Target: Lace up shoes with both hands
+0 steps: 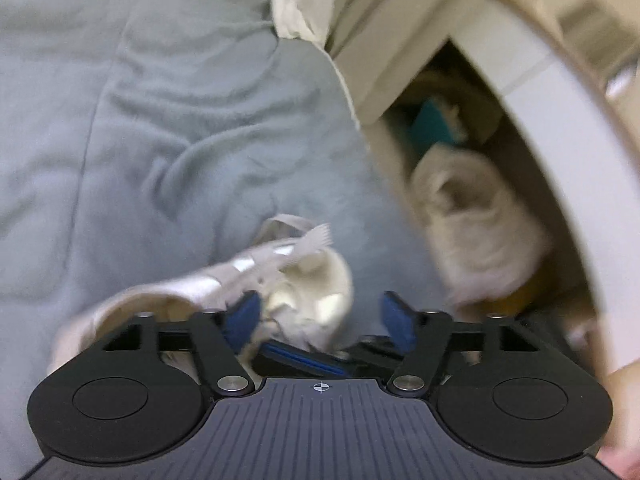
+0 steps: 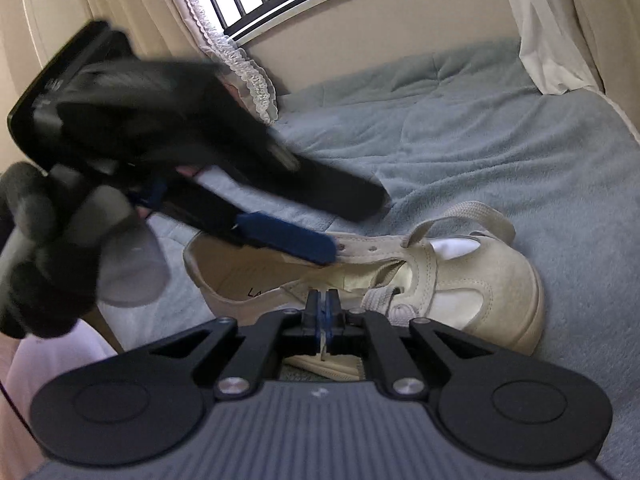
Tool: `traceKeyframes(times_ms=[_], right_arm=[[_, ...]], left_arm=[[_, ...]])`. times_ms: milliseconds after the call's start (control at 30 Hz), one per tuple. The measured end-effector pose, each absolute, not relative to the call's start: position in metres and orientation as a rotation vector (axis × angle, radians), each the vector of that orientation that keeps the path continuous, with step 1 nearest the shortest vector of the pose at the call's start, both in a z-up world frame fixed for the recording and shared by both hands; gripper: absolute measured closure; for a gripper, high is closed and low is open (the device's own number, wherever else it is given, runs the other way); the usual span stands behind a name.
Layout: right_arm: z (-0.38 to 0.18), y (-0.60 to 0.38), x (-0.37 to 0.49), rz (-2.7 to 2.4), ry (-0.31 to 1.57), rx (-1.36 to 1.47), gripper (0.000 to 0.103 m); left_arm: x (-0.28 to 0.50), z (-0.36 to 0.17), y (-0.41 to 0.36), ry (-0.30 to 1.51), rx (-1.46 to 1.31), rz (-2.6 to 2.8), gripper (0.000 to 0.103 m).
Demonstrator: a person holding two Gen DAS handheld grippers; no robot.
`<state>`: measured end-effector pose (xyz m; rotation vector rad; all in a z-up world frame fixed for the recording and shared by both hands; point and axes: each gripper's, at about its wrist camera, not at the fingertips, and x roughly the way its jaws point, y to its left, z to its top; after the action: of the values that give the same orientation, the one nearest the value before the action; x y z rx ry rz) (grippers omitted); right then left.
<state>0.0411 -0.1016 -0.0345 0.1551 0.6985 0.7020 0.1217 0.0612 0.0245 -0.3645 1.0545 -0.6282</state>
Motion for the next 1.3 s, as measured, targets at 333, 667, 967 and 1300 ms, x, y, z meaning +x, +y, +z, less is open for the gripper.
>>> traceKeyframes(times_ms=[333,667,967,1300], right_arm=[[-0.033,-0.094,0.036,0.697,0.682,0.091,0.100],[-0.032,-0.093,0.034,0.693,0.668,0.060,0.100],[-0.015,-0.095,0.018,0.773,0.592,-0.157,0.063],[0.012,-0.160,0.031,0.652,0.620,-0.076,0.056]], left_arm=[[0.122,0.007,0.078,1.135,-0.429,-0.658,0.034],[0.128,0.007,0.085,1.043,-0.557,-0.573,0.023],[0.110,0.010,0.056,0.930,-0.156,-0.592,0.050],[0.099,0.005,0.040,0.873,-0.135,-0.515,0.047]])
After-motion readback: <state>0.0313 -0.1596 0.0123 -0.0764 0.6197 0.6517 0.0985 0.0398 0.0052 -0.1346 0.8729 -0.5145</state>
